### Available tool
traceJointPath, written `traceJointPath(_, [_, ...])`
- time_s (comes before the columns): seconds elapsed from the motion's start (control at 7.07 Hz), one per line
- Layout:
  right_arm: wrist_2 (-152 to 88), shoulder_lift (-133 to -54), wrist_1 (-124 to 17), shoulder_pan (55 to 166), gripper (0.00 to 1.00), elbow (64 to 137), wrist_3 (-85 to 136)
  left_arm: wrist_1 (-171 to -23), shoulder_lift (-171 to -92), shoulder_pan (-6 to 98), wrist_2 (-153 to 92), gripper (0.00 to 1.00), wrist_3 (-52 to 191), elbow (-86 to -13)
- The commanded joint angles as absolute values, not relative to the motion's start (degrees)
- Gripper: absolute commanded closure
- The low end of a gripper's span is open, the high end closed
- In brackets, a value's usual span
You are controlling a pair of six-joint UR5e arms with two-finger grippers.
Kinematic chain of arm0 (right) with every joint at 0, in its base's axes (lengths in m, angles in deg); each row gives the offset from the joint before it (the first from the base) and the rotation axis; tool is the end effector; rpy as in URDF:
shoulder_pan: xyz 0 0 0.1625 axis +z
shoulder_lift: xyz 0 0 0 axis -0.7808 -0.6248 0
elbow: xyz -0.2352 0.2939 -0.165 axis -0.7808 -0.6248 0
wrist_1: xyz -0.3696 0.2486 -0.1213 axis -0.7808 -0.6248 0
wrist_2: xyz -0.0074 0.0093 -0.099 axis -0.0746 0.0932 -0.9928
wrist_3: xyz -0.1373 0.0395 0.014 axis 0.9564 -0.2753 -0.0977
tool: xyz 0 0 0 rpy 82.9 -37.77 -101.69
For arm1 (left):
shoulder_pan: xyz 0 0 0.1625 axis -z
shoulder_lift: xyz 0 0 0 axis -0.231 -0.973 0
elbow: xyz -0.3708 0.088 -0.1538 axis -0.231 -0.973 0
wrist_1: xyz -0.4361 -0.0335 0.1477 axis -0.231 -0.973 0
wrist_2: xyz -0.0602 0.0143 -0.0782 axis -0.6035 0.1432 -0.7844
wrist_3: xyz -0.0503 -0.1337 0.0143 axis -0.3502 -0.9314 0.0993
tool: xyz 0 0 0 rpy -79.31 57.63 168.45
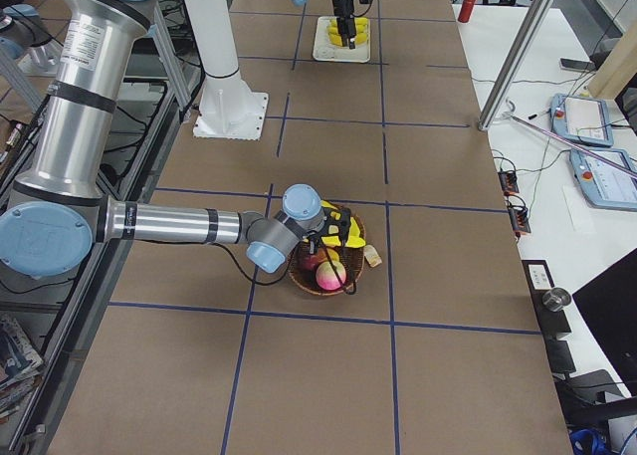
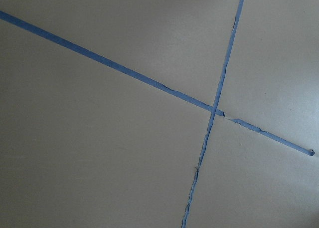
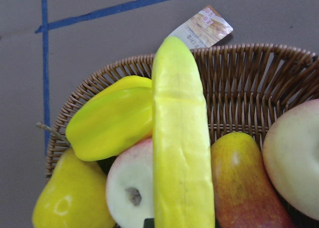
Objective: Transfer all bananas from basket to plate
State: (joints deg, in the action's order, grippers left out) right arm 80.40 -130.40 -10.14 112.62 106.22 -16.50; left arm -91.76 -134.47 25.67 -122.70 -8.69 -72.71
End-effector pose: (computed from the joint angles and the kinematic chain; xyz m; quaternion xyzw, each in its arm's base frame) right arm -0.1940 -0.4191 0.6109 0.0345 -0.5170 0.0617 0.8531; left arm 0.4339 -0.4497 0.1794 0.0084 0.5682 -0.1845 0.8019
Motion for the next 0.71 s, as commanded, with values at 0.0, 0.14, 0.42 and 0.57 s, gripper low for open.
traceJointPath(0.0, [89.7,-129.77,-10.44,121.87,1.0,108.64,-16.42,-92.2,-134.65,25.67,-122.86,0.0,-8.69,-72.23])
traceJointPath(0.14, [93.84,-127.32,-10.71,125.48,1.0,108.74,-16.42,-92.29,-134.73,25.67,-122.86,0.0,-8.69,-72.23])
traceJointPath(0.42, [94.33,-115.84,-11.49,120.9,1.0,108.56,-17.47,-92.46,-134.82,25.58,-122.94,0.0,-8.69,-72.23])
traceJointPath(0.57, [91.63,-109.43,-13.59,115.72,0.99,108.21,-17.65,-92.55,-135.26,25.58,-122.94,0.0,-8.87,-72.41])
